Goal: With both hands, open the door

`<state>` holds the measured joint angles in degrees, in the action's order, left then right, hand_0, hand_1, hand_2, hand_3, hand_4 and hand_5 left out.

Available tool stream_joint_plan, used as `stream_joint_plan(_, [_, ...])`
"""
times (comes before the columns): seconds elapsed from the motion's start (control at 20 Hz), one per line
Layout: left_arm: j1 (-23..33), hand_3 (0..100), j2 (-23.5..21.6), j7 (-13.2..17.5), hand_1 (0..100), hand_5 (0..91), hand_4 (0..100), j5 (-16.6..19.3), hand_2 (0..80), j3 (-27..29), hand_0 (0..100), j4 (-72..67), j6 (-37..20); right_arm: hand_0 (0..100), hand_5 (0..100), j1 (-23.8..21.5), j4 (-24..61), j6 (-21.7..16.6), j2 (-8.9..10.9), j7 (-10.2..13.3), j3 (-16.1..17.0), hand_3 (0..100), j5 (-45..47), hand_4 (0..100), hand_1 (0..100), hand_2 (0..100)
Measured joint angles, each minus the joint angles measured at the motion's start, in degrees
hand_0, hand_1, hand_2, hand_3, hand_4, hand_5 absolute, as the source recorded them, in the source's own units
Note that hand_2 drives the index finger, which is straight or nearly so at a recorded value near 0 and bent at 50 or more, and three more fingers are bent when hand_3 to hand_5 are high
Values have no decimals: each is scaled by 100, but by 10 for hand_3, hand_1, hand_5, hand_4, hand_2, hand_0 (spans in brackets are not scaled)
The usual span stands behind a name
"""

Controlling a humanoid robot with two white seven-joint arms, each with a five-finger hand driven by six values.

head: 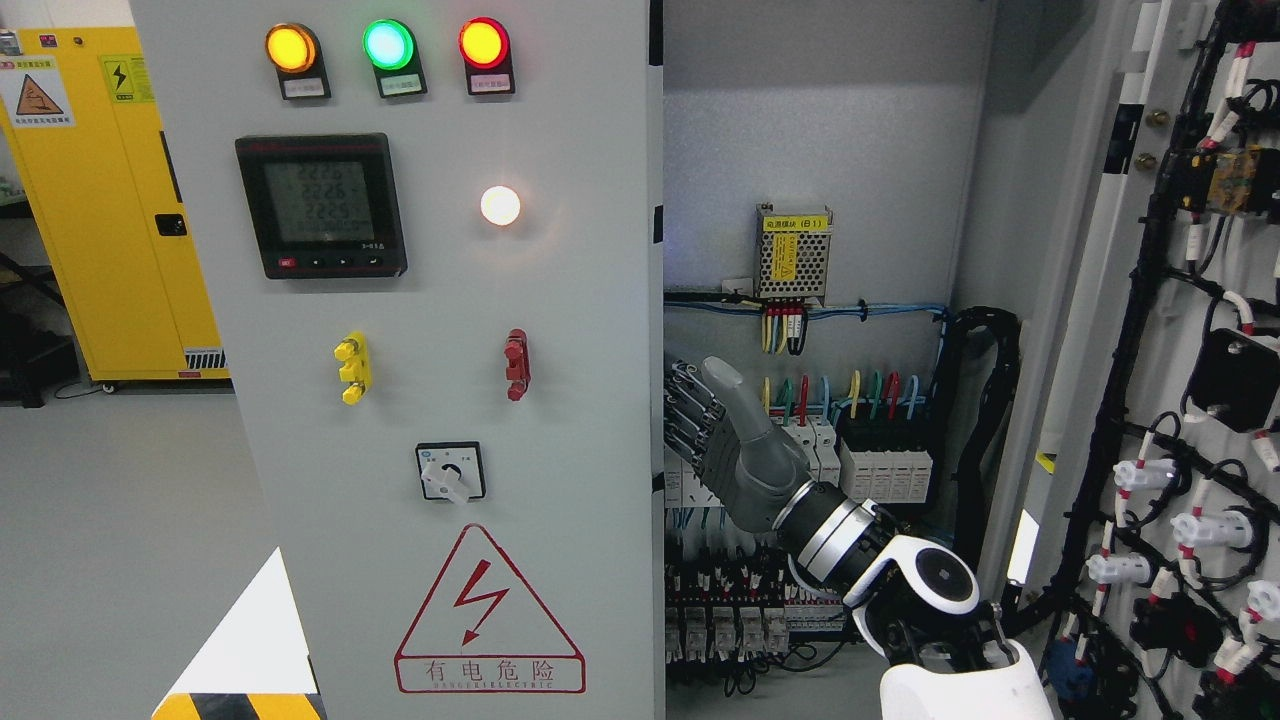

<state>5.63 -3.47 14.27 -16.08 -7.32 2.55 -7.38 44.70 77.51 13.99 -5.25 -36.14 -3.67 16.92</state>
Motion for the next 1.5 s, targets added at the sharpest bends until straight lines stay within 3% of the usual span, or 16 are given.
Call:
stream_joint_plan(0.25, [2,0,-2,0,19,0,0,0,0,-2,264,0,0,214,0,5,31,-13,1,-181,-5,0,-2,0,65,0])
stream_joint_plan(0.55, [2,0,-3,0,19,0,0,0,0,-4,264,0,0,215,0,33,55,8,0,-227,-15,0,-3,0,65,0])
stream_joint_plan(0.65, [2,0,-3,0,19,0,0,0,0,-4,264,0,1,215,0,43,64,13,-5,-414,-26,0,-3,0,65,0])
stream_joint_plan(1.2, [-4,0,-4,0,19,0,0,1,0,-5,265,0,1,214,0,-25,203,27,1,-405,-30,0,-3,0,65,0])
stream_joint_plan(1.5, [-3,0,-4,0,19,0,0,5,0,-9,264,1,1,214,0,-260,489,29,59,-400,-204,0,262,0,66,0])
